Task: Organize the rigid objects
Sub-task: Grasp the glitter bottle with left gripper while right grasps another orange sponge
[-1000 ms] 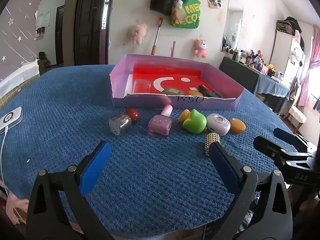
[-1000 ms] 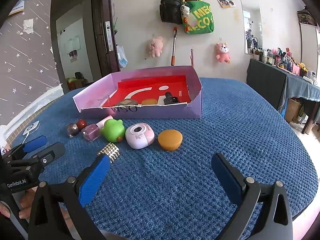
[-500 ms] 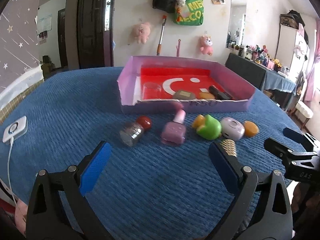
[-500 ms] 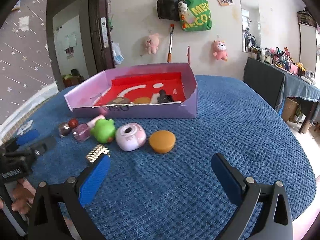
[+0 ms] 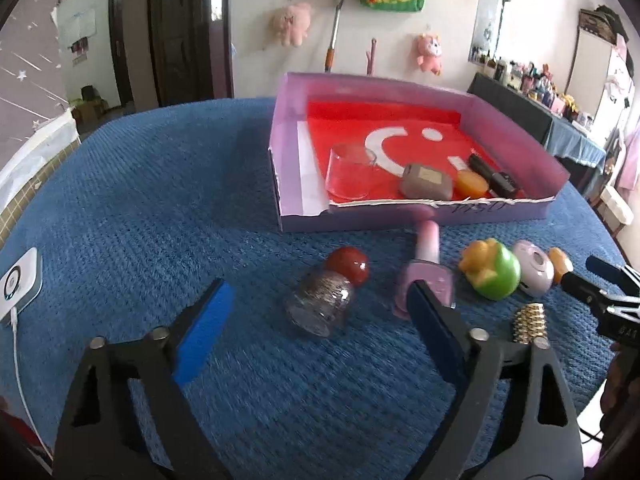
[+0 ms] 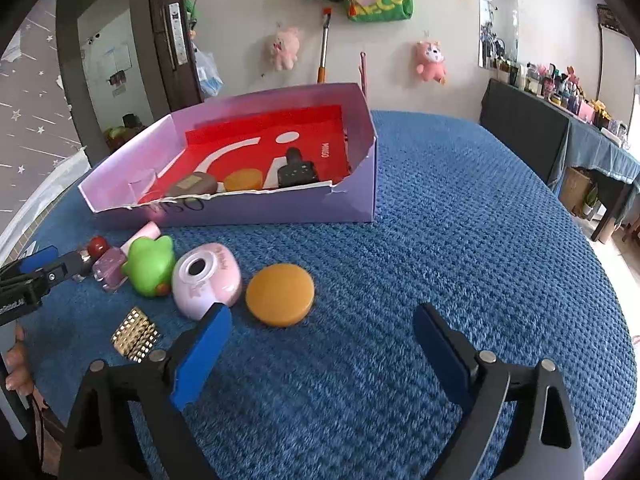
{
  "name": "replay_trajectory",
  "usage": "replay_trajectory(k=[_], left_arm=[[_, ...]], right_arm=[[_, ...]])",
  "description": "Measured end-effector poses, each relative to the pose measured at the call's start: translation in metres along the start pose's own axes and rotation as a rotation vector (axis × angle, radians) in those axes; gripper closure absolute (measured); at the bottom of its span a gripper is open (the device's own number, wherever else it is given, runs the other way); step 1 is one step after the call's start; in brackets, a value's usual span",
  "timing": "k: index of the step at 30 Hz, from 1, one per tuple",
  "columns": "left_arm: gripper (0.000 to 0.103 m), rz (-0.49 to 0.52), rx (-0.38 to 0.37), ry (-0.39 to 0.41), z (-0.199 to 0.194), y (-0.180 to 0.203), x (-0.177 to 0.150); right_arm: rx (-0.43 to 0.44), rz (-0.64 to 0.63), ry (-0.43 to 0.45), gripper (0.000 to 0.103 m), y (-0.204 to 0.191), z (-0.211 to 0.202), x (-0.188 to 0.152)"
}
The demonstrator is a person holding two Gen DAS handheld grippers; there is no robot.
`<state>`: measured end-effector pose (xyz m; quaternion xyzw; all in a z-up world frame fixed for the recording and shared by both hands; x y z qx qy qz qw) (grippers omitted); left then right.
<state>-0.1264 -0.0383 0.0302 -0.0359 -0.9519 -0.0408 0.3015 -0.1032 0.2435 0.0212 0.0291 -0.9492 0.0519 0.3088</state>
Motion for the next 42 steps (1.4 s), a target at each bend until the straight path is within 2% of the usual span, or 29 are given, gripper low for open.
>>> replay_trajectory(k=[3,9,10,12,13,14,16,17,18,24,33,42], left_arm=[[0.020,0.008,-0.015,-0.035,0.009,-0.004,0.005],[0.035,0.032,-0.040,-0.091,0.023,-0.005,0.009],[0.040,0.036,-0.046,-0.100,0.025,-0.004,0.009],[0.042,0.049,-0.041,-0.103,0.026,-0.003,0.010],[0.047,0.057,-0.046,-0.104,0.026,-0.001,0.010],[0.057,0.065,-0.058,-0.103,0.025,0.000,0.009],[0.066,0.080,-0.078,-0.105,0.024,0.003,0.009],[0.071,0.087,-0.074,-0.105,0.024,0.005,0.008],[0.072,0.093,-0.073,-0.104,0.023,0.005,0.008],[0.073,0.065,-0.095,-0.091,0.013,0.004,0.009],[0.074,0.090,-0.111,-0.016,-0.015,0.014,0.016],[0.074,0.101,-0.113,-0.028,-0.014,0.018,0.012]], right_arm=[[0.007,0.011,-0.018,0.012,0.002,0.005,0.006],[0.019,0.018,-0.052,0.018,0.002,0.014,0.012],[0.019,0.015,-0.056,0.019,0.001,0.015,0.013],[0.012,0.008,-0.059,0.022,0.000,0.016,0.014],[0.011,0.002,-0.058,0.026,-0.002,0.017,0.014],[0.012,-0.005,-0.057,0.028,-0.003,0.017,0.014],[0.027,-0.021,-0.053,0.044,-0.007,0.016,0.013],[0.038,-0.034,-0.049,0.061,-0.010,0.015,0.013],[0.058,-0.045,-0.050,0.063,-0.012,0.015,0.013],[0.109,-0.027,-0.025,0.063,-0.013,0.004,0.018],[0.105,-0.056,0.031,0.063,-0.017,-0.018,0.034],[0.118,-0.056,0.023,0.063,-0.018,-0.017,0.030]])
Point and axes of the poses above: each gripper's, at about its wrist camera, not at the fingertips, and z roughly the way its jaws point, y to its right, x to its top, the point moved 2 cm from there along z, roughly the way its jaws point, and after that the axes turned 9 degrees about -y, right-handed, at the moved point
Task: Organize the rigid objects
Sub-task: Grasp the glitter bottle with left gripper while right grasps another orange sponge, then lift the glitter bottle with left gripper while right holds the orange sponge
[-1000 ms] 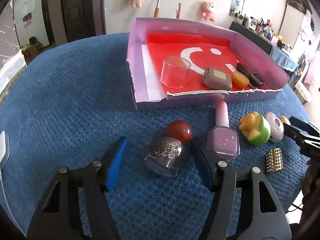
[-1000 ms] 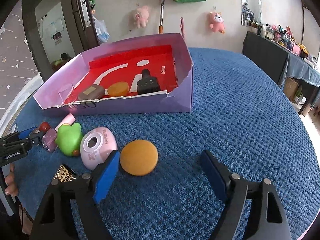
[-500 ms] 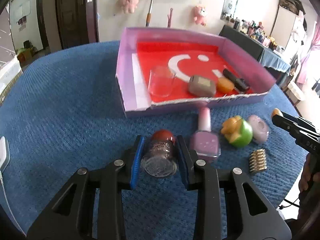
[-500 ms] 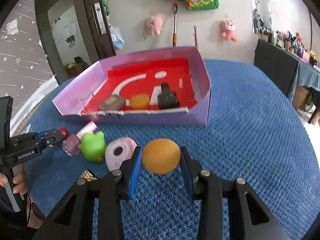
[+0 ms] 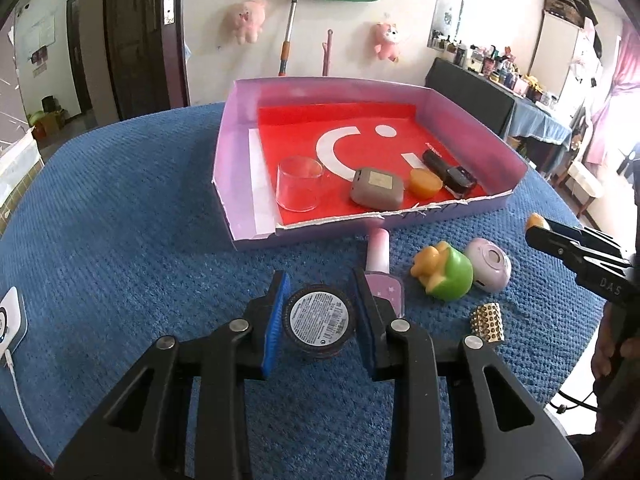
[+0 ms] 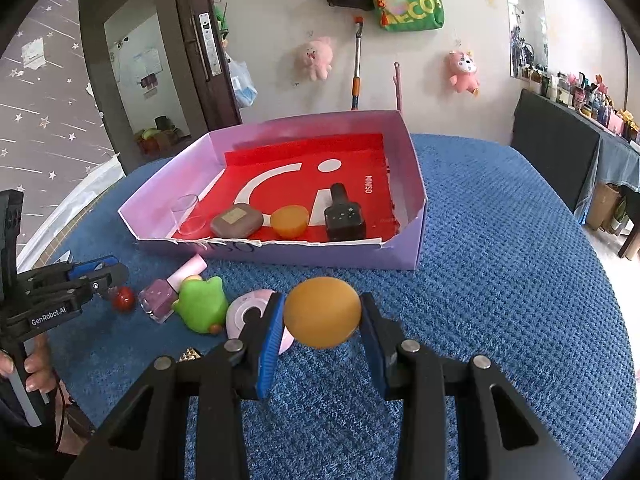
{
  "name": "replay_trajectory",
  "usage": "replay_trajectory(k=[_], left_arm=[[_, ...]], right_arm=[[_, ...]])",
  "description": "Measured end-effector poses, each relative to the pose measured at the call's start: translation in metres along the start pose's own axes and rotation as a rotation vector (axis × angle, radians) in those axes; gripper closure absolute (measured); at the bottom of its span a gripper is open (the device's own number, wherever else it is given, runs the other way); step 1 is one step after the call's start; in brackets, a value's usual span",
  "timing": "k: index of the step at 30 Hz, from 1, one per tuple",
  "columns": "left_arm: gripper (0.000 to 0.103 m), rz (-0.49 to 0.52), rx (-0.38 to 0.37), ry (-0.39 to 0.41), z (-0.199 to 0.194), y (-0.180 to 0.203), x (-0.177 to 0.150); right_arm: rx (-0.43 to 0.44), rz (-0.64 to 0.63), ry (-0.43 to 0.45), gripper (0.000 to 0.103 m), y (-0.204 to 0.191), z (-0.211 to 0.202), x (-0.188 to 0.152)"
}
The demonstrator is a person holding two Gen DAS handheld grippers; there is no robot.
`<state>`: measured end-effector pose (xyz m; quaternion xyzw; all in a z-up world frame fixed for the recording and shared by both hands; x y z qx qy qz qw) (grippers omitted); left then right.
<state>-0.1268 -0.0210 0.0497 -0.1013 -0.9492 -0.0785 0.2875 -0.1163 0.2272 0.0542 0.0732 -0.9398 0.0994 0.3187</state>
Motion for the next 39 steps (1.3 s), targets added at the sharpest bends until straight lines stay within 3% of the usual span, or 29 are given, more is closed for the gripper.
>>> replay_trajectory(k=[15,21,27,28,29,31,39], left_arm=[[0.074,-0.030,-0.006,-0.056,0.002,-0.001,-0.053],[0.074,-0.052,0.009,-0.018,0.001,0.000,-0.059],[0.072,-0.051,0.038,-0.003,0.004,0.005,-0.060],[0.064,-0.049,0.034,-0.003,0.005,0.007,-0.060],[0.045,-0.050,0.029,-0.004,0.005,0.007,-0.060],[0.030,-0.058,0.035,0.008,0.004,0.008,-0.060],[0.030,-0.076,0.060,0.009,0.009,0.005,-0.056]], right_arm=[[0.005,0.013,-0.073,0.063,0.007,0.021,-0.031],[-0.015,-0.016,-0.053,0.063,0.003,0.020,-0.036],[0.000,-0.037,-0.039,0.044,-0.001,0.019,-0.038],[-0.008,-0.047,-0.033,0.042,-0.002,0.019,-0.039],[-0.019,-0.055,-0.029,0.042,-0.004,0.019,-0.040],[-0.029,-0.063,-0.025,0.041,-0.005,0.019,-0.041],[-0.028,-0.054,-0.020,0.041,0.000,0.018,-0.041]])
Point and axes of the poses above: each gripper's, at about its wrist camera, not at the fingertips, and z roughly the way its jaws point, y to its right, x to its top, the point moved 2 cm from there along z, roughly the way its jaws point, and after that the axes turned 9 degrees about -y, right-handed, at the moved point
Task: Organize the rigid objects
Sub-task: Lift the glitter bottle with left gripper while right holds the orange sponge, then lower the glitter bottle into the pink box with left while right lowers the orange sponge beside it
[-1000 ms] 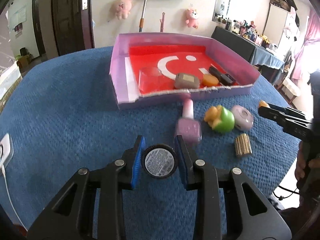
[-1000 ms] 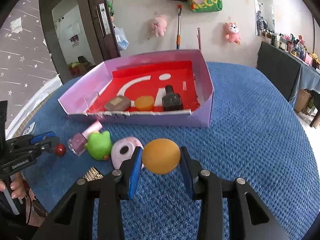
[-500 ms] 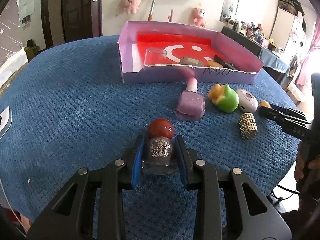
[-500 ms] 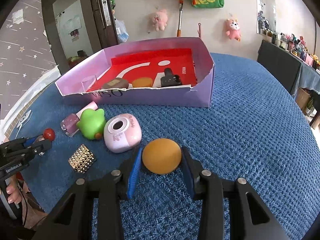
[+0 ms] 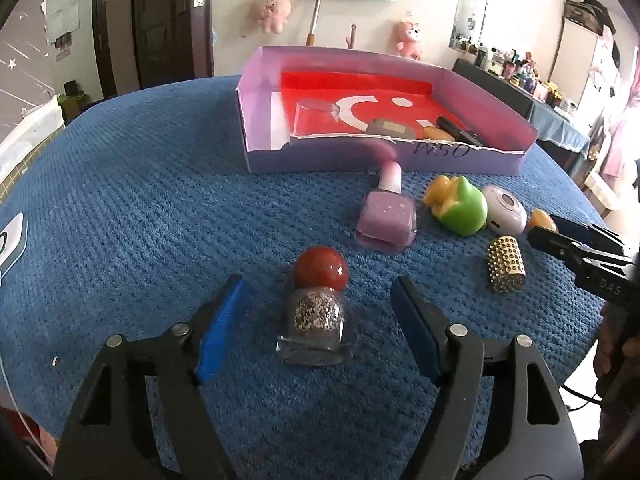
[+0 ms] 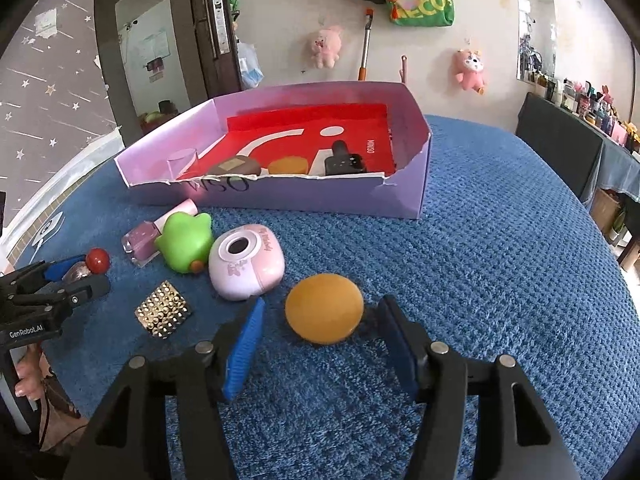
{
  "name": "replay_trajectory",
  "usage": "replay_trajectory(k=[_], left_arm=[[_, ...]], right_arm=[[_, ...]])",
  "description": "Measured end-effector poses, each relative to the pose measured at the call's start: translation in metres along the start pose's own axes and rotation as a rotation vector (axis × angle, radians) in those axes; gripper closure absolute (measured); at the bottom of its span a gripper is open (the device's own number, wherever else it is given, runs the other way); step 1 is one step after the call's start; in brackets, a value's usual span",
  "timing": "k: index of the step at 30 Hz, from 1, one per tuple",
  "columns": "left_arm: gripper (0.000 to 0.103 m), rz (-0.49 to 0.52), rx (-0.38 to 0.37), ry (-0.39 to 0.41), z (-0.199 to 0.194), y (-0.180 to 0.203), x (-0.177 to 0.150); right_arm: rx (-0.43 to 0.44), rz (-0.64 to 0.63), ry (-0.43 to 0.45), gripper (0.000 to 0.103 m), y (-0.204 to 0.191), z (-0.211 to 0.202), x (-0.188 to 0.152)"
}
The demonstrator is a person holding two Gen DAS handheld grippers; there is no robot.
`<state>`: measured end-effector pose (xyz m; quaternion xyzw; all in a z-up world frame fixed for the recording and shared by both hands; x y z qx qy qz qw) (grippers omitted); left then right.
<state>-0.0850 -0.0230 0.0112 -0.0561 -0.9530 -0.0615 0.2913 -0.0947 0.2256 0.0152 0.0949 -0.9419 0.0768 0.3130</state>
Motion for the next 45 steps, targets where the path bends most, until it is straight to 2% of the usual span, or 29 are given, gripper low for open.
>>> replay_trajectory(k=[3,4,5,7,8,19,25,28,31,35,41,45], left_arm=[[0.031,-0.008,0.004,-0.006,0.002,-0.001,0.002],[0.035,-0.007,0.009,-0.005,0.002,0.000,0.002],[0.048,-0.003,0.017,-0.002,0.002,0.001,0.002],[0.065,0.009,0.044,0.002,0.002,0.001,0.003],[0.075,0.010,0.037,0.000,0.001,0.001,0.003],[0.075,0.000,0.010,-0.001,-0.002,0.000,0.004],[0.075,0.029,-0.016,0.047,-0.024,0.012,0.016],[0.075,0.049,-0.051,0.078,-0.036,0.019,0.036],[0.075,0.071,-0.122,0.096,-0.040,0.027,0.066],[0.075,0.125,-0.164,0.080,-0.024,0.041,0.114],[0.075,0.204,-0.166,-0.023,0.028,0.057,0.166],[0.075,0.232,-0.156,-0.093,0.060,0.060,0.186]], right_arm=[[0.004,0.001,-0.001,0.043,0.002,0.001,0.001],[0.004,-0.001,0.002,0.050,0.002,0.001,0.001],[0.007,-0.003,0.003,0.056,0.002,0.001,0.001],[0.009,-0.007,0.004,0.063,0.002,0.002,0.002],[0.010,-0.007,0.006,0.063,0.002,0.002,0.002],[0.035,0.002,0.020,0.063,0.004,-0.001,0.002],[0.046,-0.004,0.052,0.063,0.003,-0.014,0.011],[0.063,-0.030,0.068,0.063,0.001,-0.021,0.028],[0.088,-0.060,0.086,0.063,-0.001,-0.024,0.055],[0.132,-0.105,0.071,0.063,-0.006,-0.014,0.097],[0.181,-0.170,-0.021,0.063,-0.013,0.025,0.146],[0.186,-0.186,-0.098,0.063,-0.013,0.054,0.166]])
Point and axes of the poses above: each gripper's, at about its wrist camera, not at the fingertips, and z roughly the way its jaws point, y to its right, x to its top, the point moved 2 cm from there along z, roughly the way its jaws point, and after that the axes turned 9 degrees about -y, right-handed, at the moved point
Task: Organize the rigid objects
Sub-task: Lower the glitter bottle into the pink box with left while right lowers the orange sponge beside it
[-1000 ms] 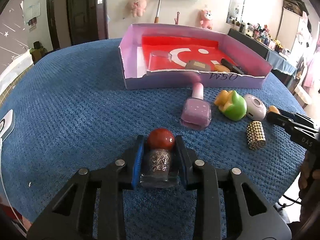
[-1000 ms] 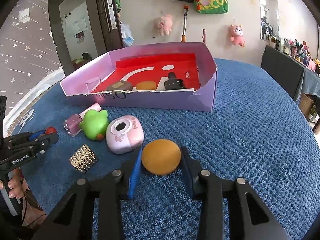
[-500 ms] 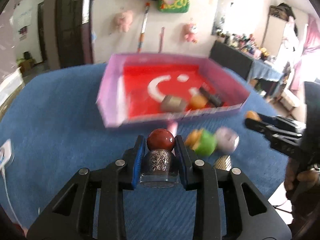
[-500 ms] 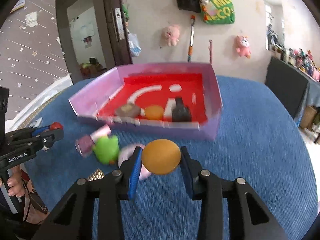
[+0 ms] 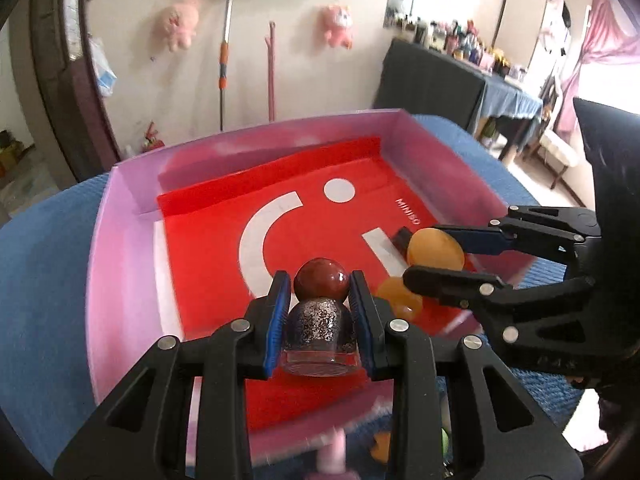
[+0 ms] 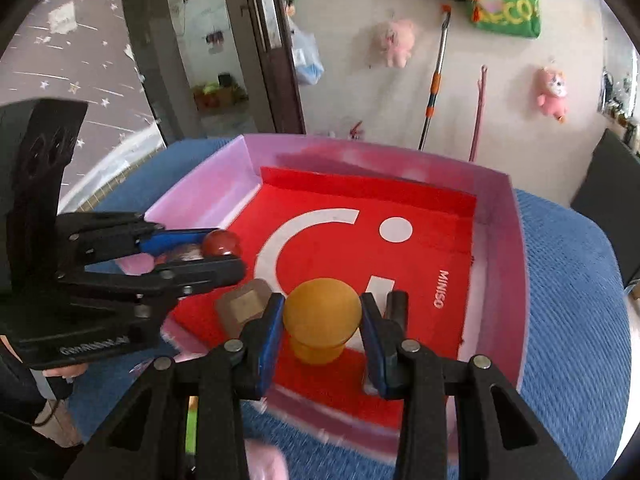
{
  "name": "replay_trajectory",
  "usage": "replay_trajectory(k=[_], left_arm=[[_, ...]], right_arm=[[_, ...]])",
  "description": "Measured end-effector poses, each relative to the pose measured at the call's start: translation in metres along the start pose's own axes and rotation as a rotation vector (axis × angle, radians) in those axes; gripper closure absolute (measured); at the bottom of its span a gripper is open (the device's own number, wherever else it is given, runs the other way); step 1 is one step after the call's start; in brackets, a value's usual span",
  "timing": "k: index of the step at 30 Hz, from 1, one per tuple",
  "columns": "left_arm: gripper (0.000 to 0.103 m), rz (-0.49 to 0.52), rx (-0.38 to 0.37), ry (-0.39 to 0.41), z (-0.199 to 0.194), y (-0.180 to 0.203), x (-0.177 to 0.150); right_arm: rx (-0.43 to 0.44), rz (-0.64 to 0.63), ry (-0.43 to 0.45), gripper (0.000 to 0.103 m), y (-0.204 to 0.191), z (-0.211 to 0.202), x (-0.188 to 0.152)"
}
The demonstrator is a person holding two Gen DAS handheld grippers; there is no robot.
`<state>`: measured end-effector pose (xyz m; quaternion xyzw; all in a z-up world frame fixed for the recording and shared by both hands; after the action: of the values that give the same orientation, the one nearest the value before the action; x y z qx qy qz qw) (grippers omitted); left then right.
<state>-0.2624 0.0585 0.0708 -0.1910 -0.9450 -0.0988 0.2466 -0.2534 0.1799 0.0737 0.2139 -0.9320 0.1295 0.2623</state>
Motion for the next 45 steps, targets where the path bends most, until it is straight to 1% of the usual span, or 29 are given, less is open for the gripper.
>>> replay_trajectory(k=[6,12,16,18,24,28,45], left_arm=[[0.075,0.021,0.011,-0.086,0.027,-0.010,0.021],[0.075,0.026,0.024,-0.137,0.040,-0.021,0.031],[0.075,0.024,0.012,-0.175,0.049,-0.024,0.032],[0.075,0.023,0.018,-0.188,0.053,-0.026,0.032],[0.075,0.000,0.007,-0.216,0.059,-0.032,0.030],[0.075,-0.002,0.007,-0.217,0.058,-0.032,0.028],[0.075,-0.018,0.007,-0.221,0.059,-0.031,0.027]], right_arm=[[-0.010,-0.059,-0.083,0.063,-0.003,0.030,0.020],[-0.023,-0.070,-0.134,0.063,0.003,0.048,0.029],[-0.026,-0.081,-0.164,0.063,0.004,0.057,0.032],[-0.018,-0.083,-0.182,0.063,0.004,0.060,0.032],[-0.024,-0.094,-0.216,0.063,0.004,0.069,0.032],[-0.025,-0.105,-0.232,0.063,0.003,0.074,0.031],[-0.029,-0.108,-0.232,0.063,0.003,0.076,0.030]])
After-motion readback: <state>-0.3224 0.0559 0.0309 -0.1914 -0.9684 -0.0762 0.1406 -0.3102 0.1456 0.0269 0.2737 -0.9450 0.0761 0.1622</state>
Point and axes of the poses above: each gripper's, at about its wrist camera, not at the fingertips, and z roughly the way its jaws point, y to its right, x to its top, the point moved 2 cm from there along z, roughly the way its jaws point, and after that the axes turned 9 degrees about -y, right-handed, at the moved point
